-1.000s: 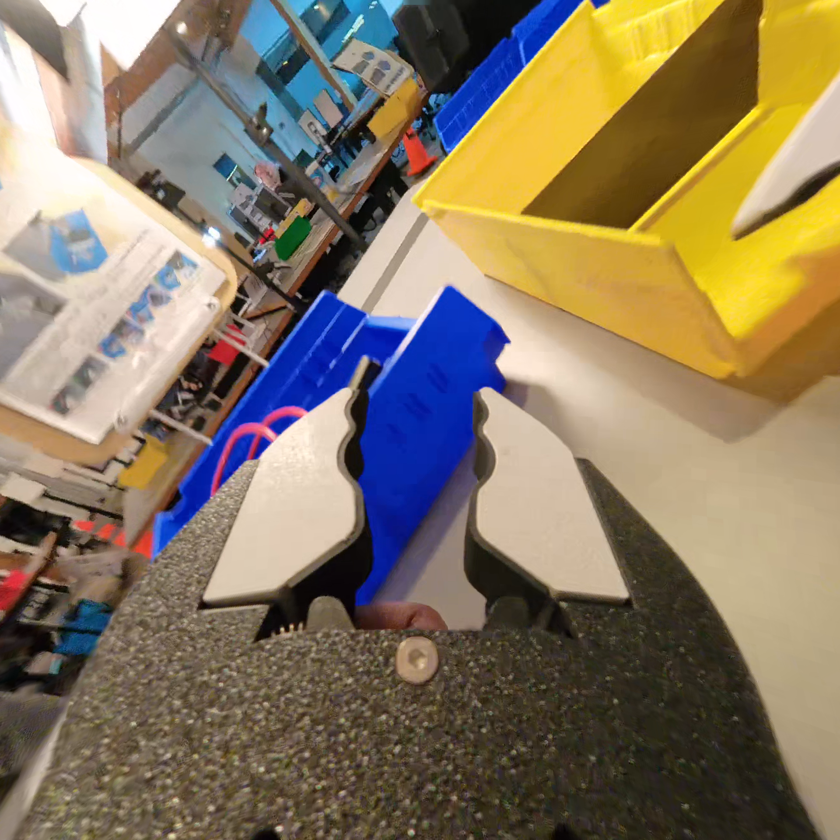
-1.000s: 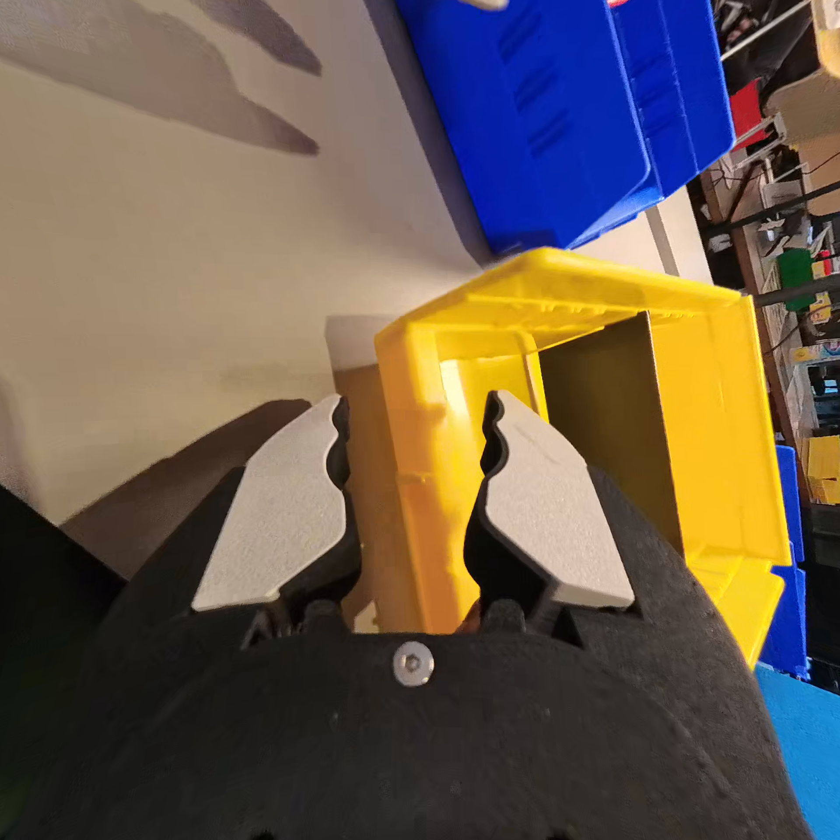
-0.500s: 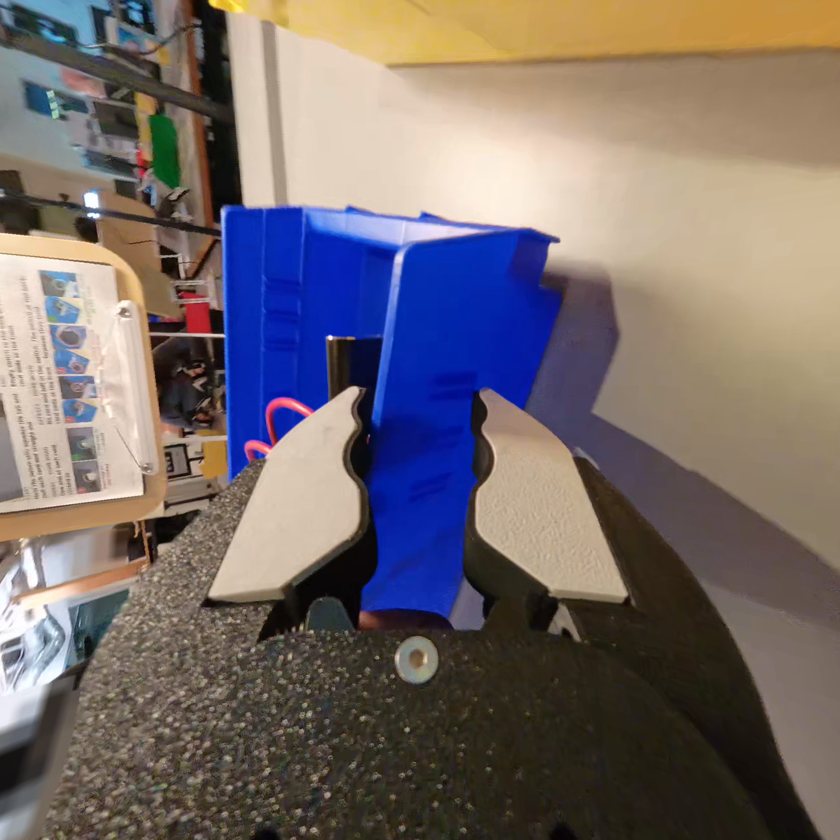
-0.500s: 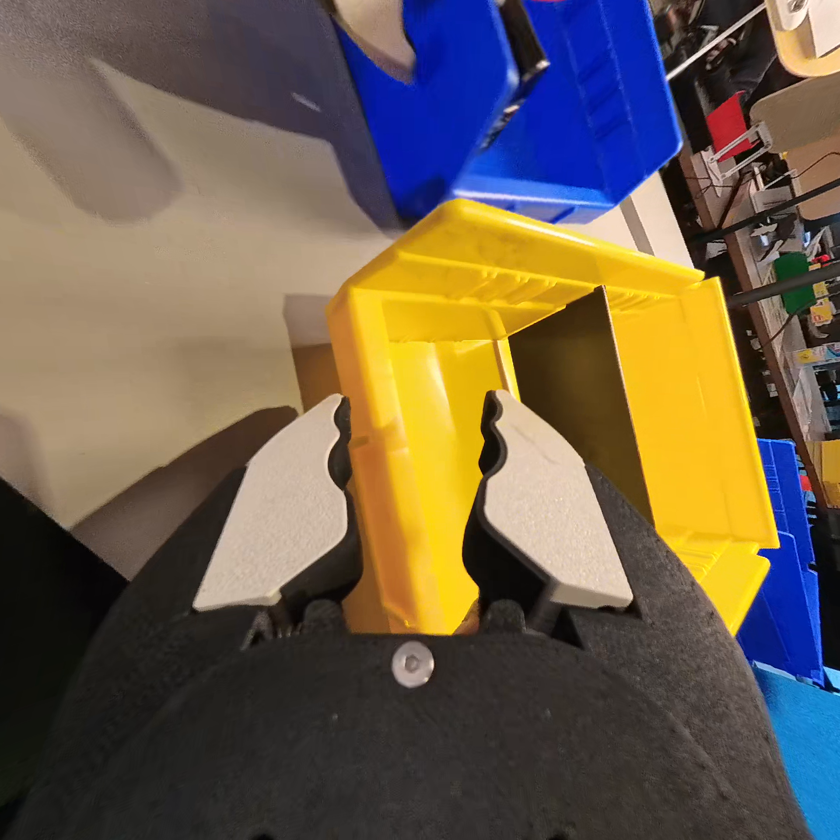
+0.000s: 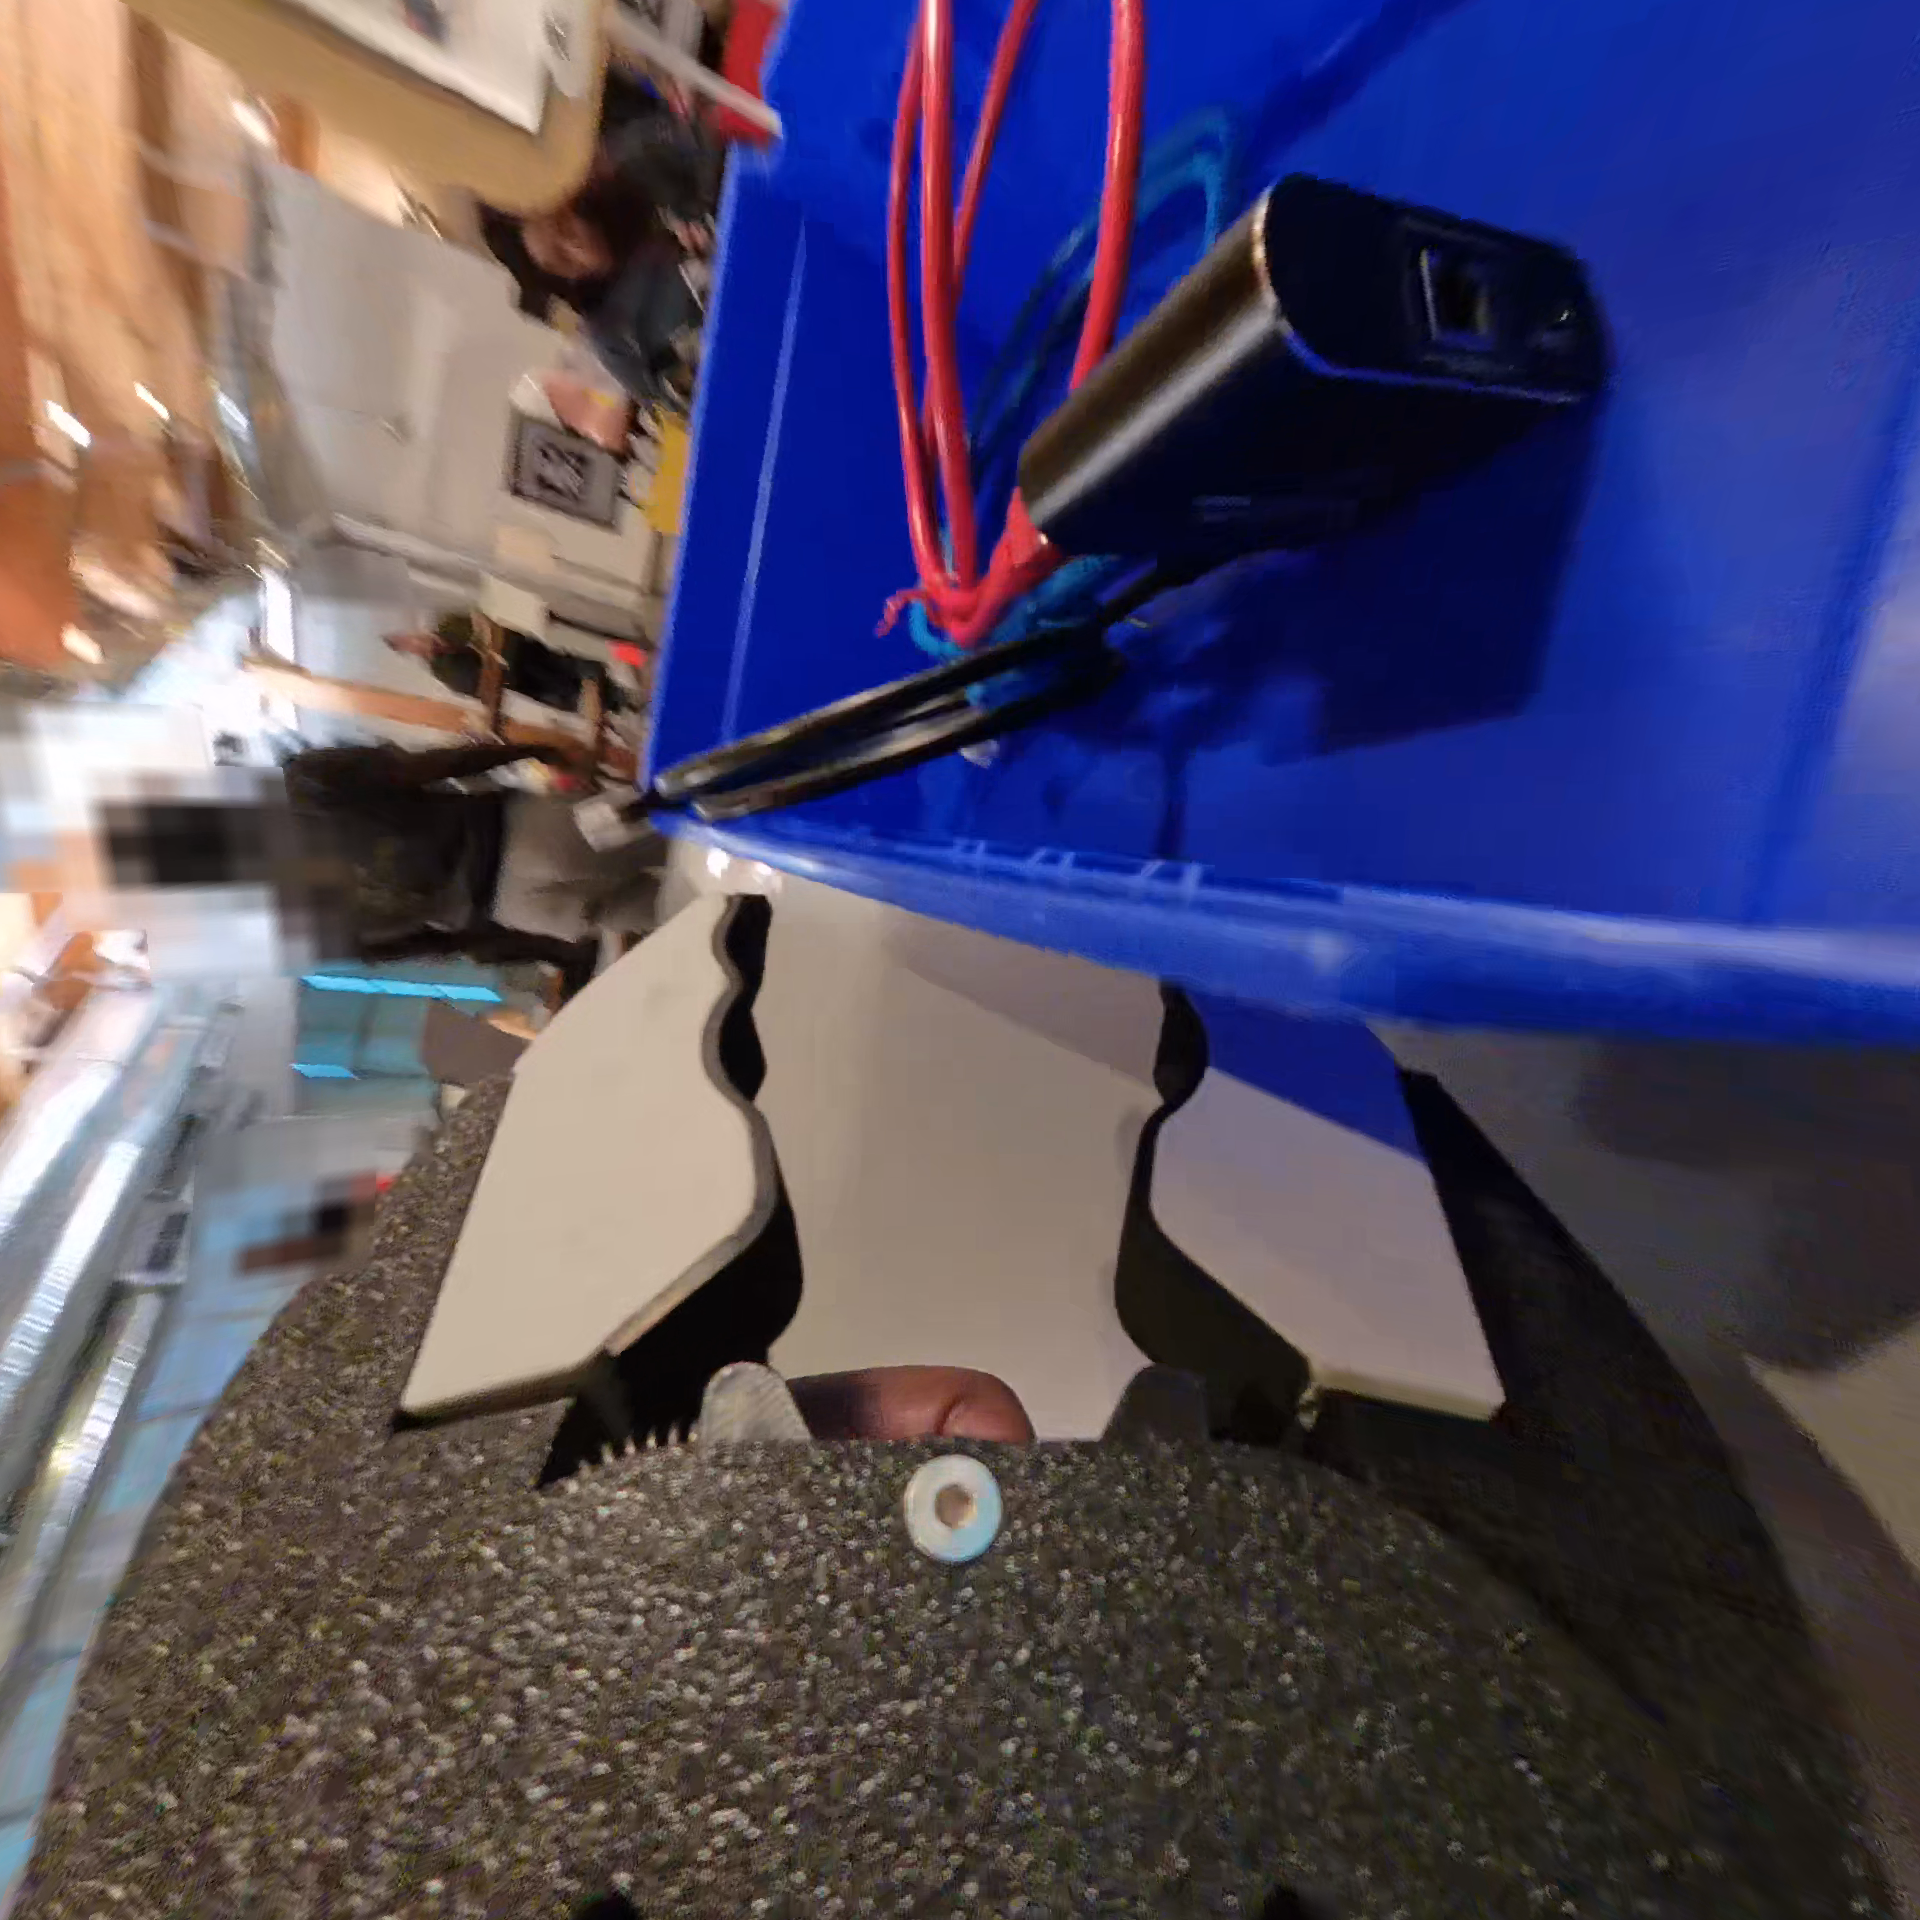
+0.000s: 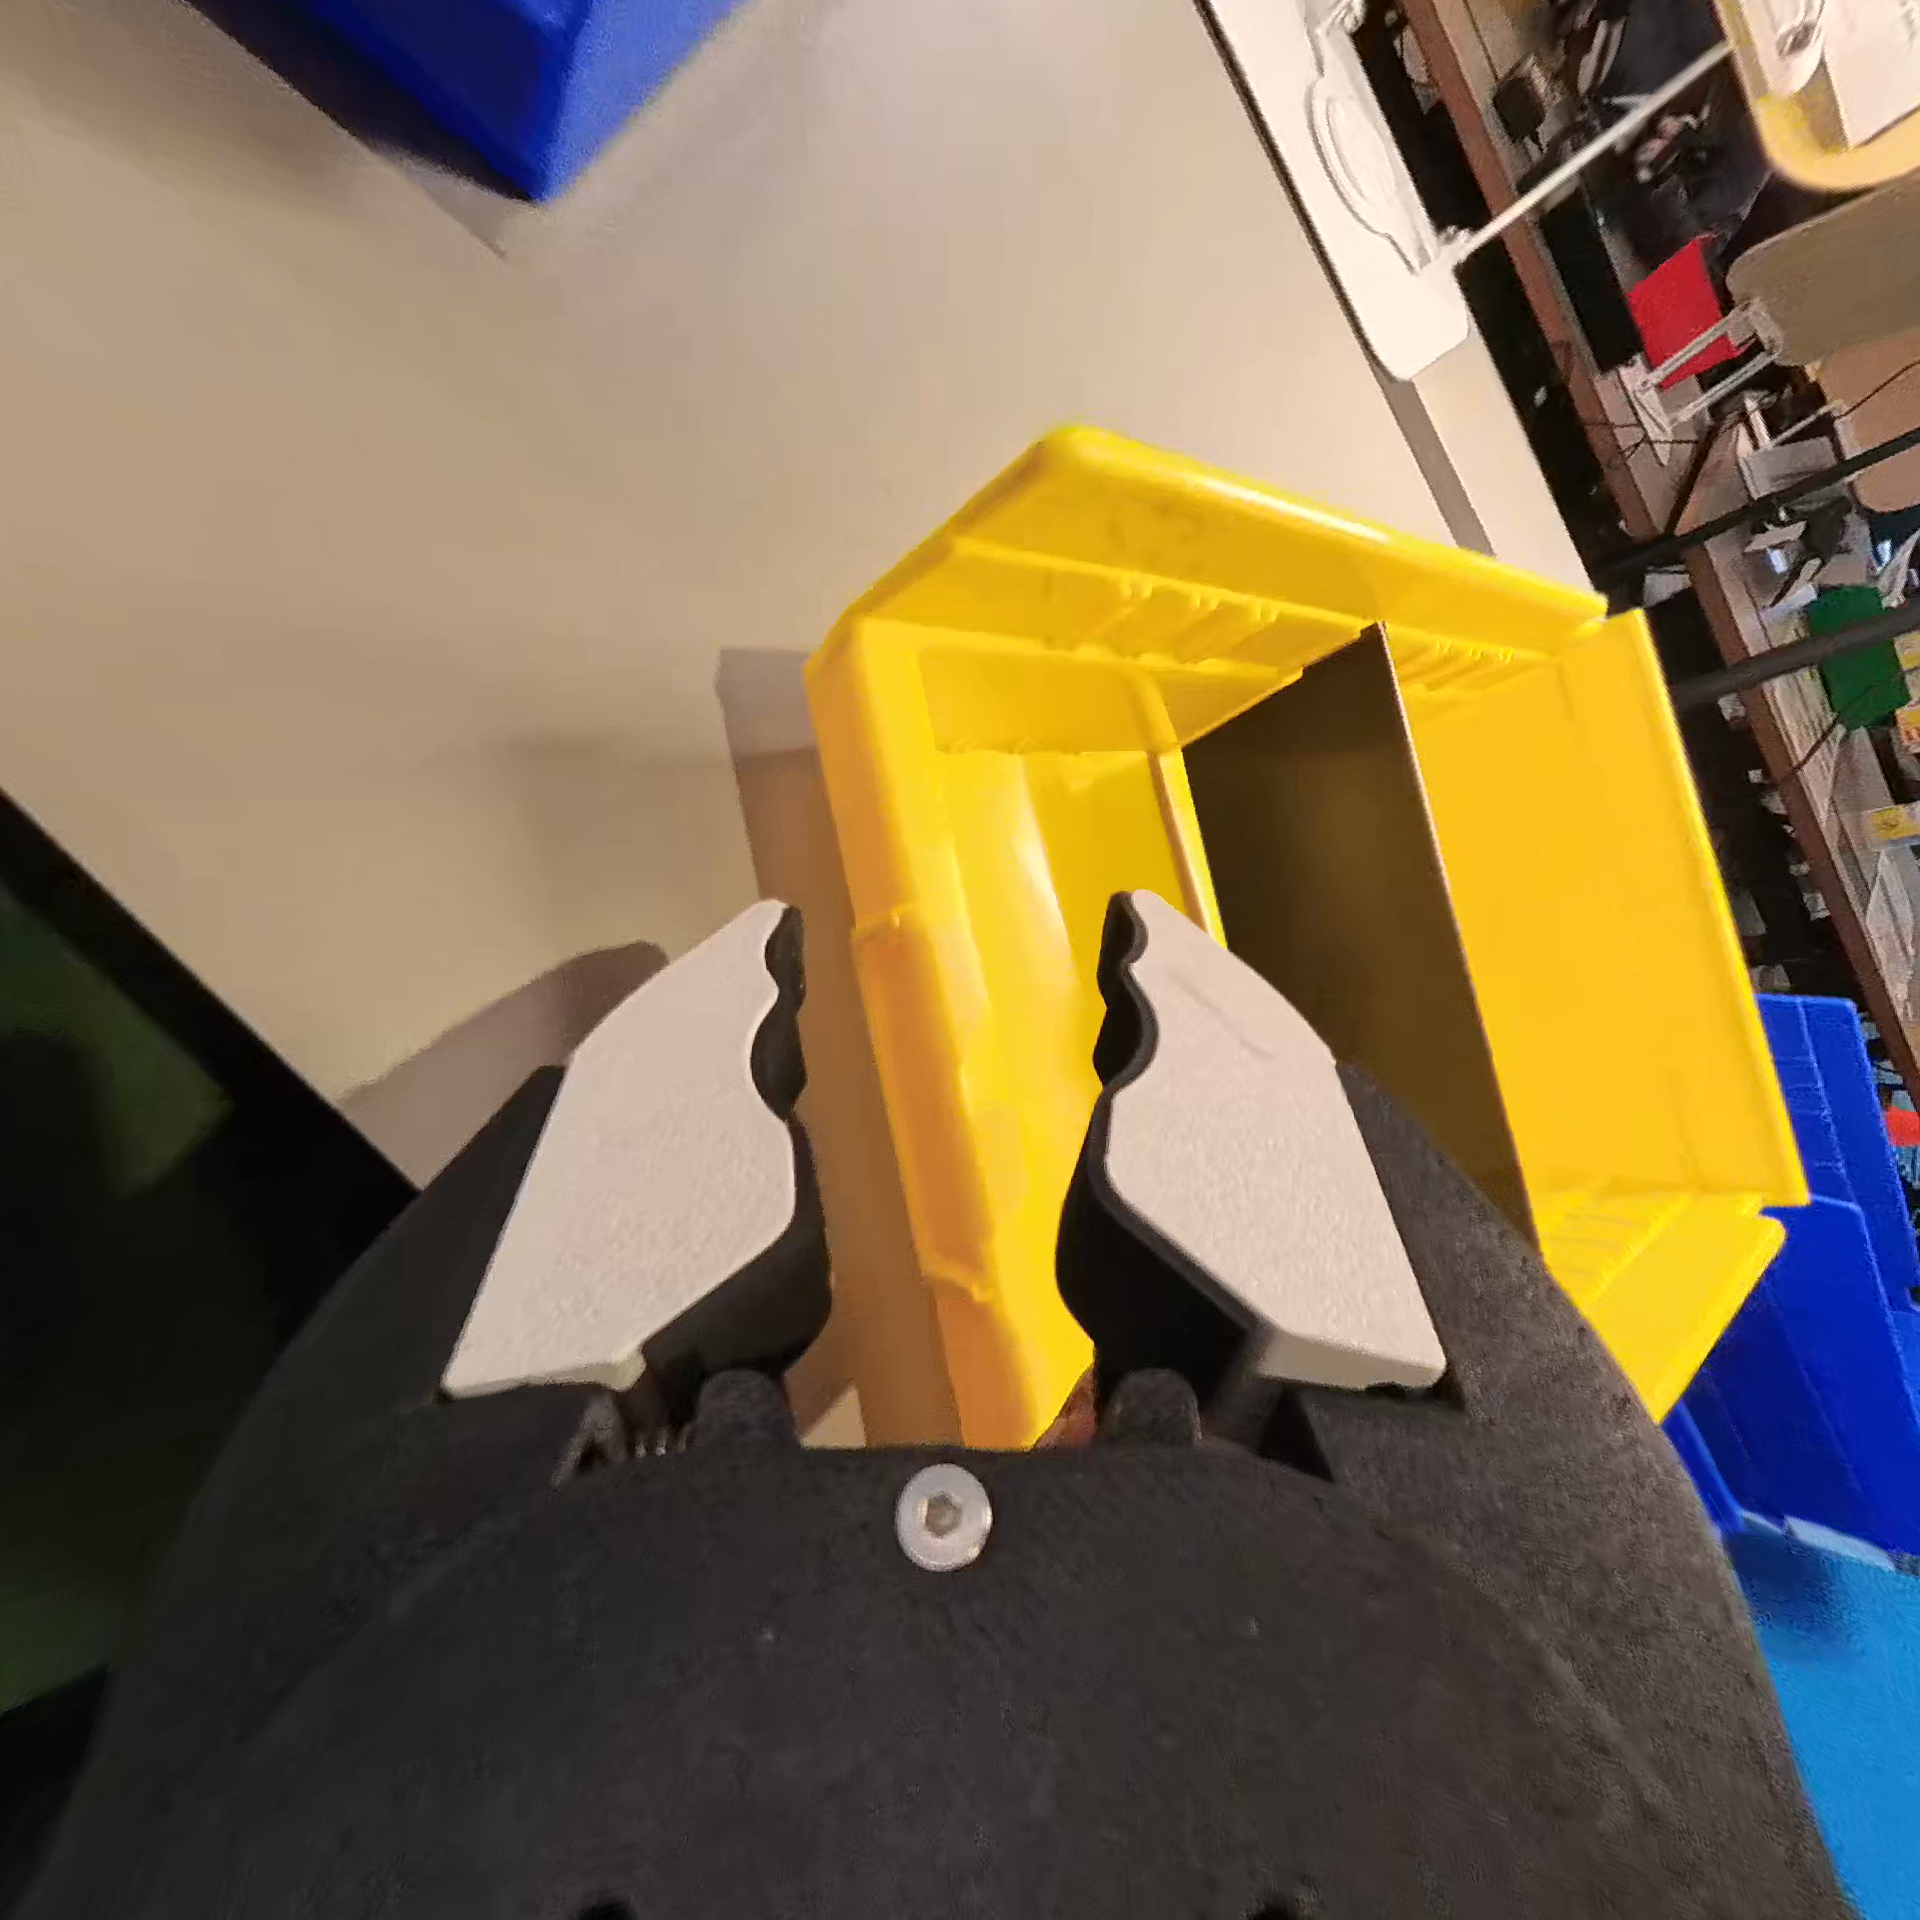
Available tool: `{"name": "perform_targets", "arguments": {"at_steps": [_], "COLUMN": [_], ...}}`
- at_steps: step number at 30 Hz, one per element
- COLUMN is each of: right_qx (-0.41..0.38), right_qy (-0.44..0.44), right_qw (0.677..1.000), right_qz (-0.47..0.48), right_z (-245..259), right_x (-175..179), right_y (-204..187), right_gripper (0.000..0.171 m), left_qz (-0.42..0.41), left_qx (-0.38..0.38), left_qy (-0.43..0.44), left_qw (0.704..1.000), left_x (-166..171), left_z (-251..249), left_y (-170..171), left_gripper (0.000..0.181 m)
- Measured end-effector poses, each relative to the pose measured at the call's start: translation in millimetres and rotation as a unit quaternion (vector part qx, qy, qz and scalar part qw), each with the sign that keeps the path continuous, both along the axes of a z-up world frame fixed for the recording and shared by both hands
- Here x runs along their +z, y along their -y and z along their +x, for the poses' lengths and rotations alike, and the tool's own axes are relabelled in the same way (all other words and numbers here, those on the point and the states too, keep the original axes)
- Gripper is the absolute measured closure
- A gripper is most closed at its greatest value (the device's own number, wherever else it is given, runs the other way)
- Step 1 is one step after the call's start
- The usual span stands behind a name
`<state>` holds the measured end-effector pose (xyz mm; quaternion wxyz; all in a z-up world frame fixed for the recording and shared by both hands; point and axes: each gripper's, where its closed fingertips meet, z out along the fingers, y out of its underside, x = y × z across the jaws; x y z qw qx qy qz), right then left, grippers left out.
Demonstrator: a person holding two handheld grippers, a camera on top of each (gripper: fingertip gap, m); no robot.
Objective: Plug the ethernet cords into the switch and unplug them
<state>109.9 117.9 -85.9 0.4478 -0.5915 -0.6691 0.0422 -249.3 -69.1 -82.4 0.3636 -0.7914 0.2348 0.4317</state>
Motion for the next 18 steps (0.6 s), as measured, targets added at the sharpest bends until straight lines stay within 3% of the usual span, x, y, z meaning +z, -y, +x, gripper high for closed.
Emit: {"name": "perform_targets", "arguments": {"at_steps": [2,8,11,14,16,18], "right_qx": [-0.013,-0.065,-0.092,-0.124,-0.137,-0.117], "right_qy": [0.003,-0.018,-0.028,-0.052,-0.095,-0.149], "right_qw": [1.0,0.998,0.995,0.991,0.986,0.981], "right_qz": [0.0,-0.005,0.004,0.009,0.029,0.029], "right_z": [10.8,46.5,64.1,80.8,87.5,85.6], "right_x": [-2.3,3.9,3.9,4.6,15.4,25.5], "right_y": [-6.1,-34.8,-50.2,-63.9,-66.7,-56.9], "right_gripper": [0.116,0.121,0.122,0.122,0.122,0.122], "left_qz": [0.016,0.052,0.169,0.276,0.291,0.272], "left_qx": [-0.026,0.105,0.067,-0.041,-0.029,0.035], "left_qy": [-0.034,-0.027,0.125,0.351,0.398,0.378], "left_qw": [0.999,0.993,0.975,0.894,0.87,0.884], "left_x": [4.1,24.7,45.9,58.2,50.0,30.2], "left_z": [-3.9,-42.3,-0.8,63.8,74.0,62.0], "left_y": [7.1,68.5,69.7,52.2,40.3,29.0], "left_gripper": [0.11,0.113,0.114,0.116,0.114,0.108]}}
